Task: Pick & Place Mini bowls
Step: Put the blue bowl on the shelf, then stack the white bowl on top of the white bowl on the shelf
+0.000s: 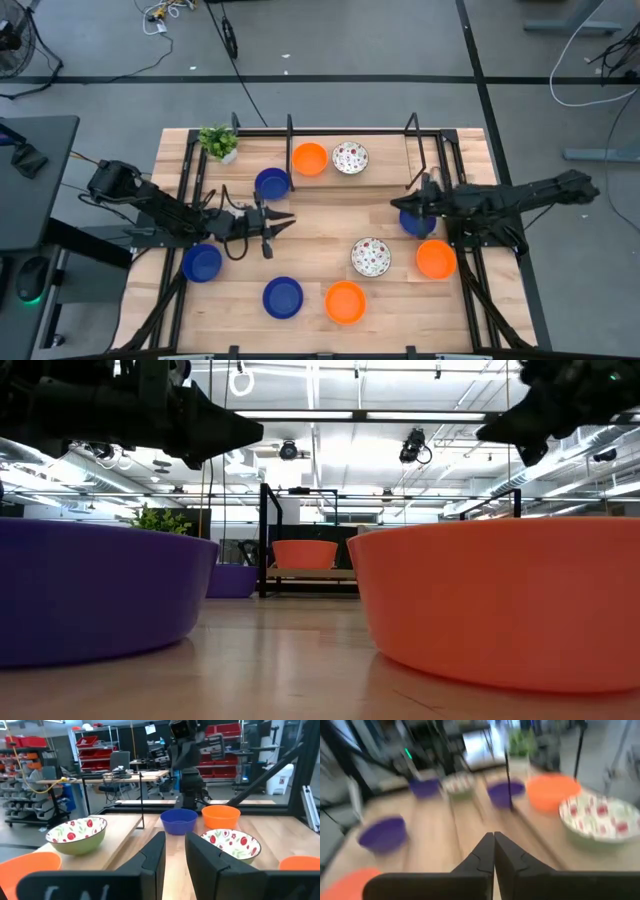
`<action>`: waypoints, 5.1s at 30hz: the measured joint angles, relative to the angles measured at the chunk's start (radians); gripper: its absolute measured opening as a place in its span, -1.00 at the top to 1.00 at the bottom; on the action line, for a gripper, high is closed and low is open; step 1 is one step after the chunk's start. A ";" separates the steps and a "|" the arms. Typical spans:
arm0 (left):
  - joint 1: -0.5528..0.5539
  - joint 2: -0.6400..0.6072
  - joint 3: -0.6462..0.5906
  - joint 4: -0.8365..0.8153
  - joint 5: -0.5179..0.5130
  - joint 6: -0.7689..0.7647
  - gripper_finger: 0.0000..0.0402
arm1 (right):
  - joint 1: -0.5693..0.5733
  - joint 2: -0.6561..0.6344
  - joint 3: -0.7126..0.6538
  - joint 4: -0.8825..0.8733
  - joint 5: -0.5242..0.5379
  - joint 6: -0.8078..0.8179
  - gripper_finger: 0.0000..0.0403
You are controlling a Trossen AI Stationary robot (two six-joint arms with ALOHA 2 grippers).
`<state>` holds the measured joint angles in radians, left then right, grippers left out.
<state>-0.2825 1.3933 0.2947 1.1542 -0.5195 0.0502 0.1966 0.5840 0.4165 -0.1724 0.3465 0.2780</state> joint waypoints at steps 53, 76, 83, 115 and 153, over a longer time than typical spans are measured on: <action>-0.019 0.000 0.000 -0.007 0.001 -0.064 0.61 | 0.025 0.632 0.227 -0.716 -0.284 0.219 0.96; -0.018 0.000 0.000 -0.007 0.001 -0.064 0.61 | -0.260 0.681 0.529 -0.619 -0.096 -0.271 0.98; -0.018 0.000 0.000 -0.006 0.000 -0.064 0.61 | -0.424 0.787 0.528 -0.666 -0.137 -0.343 0.98; -0.018 0.000 0.000 -0.006 0.001 -0.064 0.61 | -0.639 0.863 0.528 -0.549 -0.037 -0.466 0.56; -0.024 0.000 0.000 -0.002 0.001 -0.064 0.61 | 0.427 0.536 0.156 0.344 -0.219 -0.076 0.86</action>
<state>-0.3069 1.3937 0.2951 1.1518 -0.5186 -0.0135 0.6232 1.1198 0.5729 0.1717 0.1277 0.2020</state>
